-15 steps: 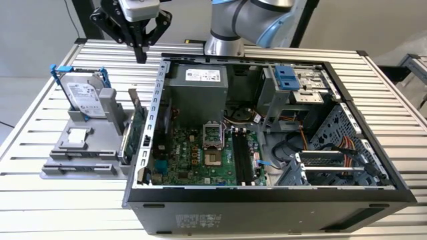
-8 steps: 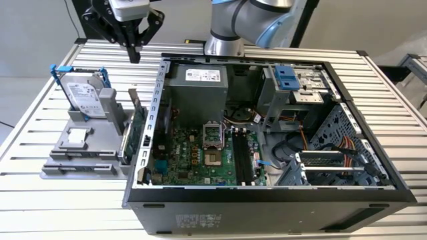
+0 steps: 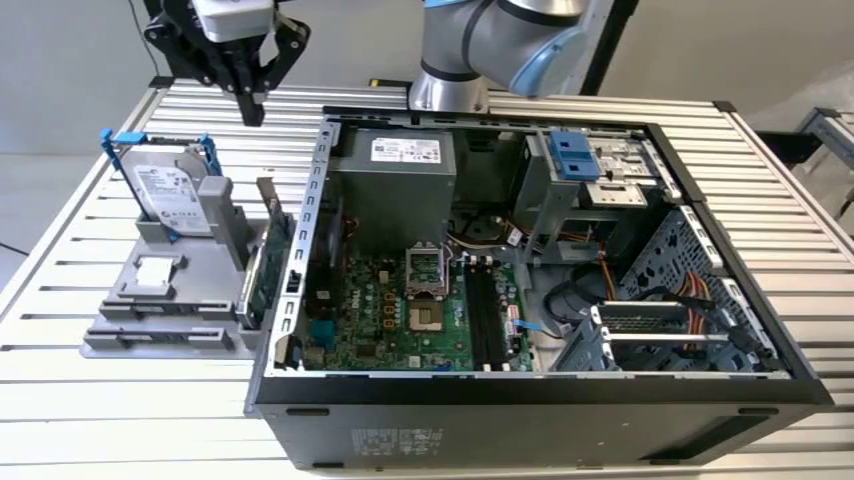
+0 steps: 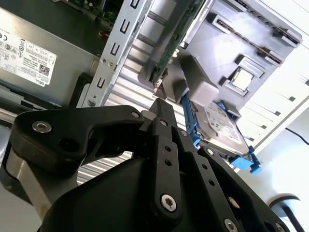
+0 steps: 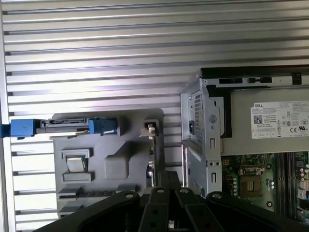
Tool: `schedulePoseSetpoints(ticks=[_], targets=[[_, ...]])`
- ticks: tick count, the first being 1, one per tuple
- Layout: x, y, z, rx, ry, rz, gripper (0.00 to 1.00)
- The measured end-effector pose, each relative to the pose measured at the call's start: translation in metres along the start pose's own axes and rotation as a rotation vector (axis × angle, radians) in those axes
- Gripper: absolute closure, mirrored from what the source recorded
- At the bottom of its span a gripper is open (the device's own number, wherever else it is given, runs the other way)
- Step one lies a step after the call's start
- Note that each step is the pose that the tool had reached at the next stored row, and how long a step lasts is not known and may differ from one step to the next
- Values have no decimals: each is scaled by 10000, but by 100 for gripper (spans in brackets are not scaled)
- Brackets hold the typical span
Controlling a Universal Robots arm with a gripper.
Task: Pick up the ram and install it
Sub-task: 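Reach for the ram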
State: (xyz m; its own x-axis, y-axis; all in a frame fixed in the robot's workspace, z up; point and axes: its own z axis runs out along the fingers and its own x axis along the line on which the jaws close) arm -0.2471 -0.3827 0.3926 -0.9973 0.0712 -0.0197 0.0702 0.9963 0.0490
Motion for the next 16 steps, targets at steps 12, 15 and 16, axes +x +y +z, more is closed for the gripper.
schedulePoseSetpoints(ticks=[12,15,16], targets=[[239,-17,-5,0,0,0,100],[292,-21,-7,0,0,-1,100],[310,-22,-7,0,0,0,100]])
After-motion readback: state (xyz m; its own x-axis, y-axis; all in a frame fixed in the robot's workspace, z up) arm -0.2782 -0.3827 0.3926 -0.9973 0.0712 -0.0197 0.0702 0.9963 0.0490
